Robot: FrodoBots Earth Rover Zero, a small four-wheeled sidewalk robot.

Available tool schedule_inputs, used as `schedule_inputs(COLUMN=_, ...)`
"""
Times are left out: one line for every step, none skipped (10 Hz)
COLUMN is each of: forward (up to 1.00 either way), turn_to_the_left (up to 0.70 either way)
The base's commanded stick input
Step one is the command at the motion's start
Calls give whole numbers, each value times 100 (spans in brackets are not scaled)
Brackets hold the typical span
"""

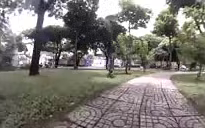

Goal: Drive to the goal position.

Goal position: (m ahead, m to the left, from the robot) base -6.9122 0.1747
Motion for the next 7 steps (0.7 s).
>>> schedule_inputs(forward=100, turn_to_the_left=-27)
schedule_inputs(forward=100, turn_to_the_left=-27)
schedule_inputs(forward=100, turn_to_the_left=-27)
schedule_inputs(forward=100, turn_to_the_left=-27)
schedule_inputs(forward=100, turn_to_the_left=-27)
schedule_inputs(forward=100, turn_to_the_left=-27)
schedule_inputs(forward=100, turn_to_the_left=-27)
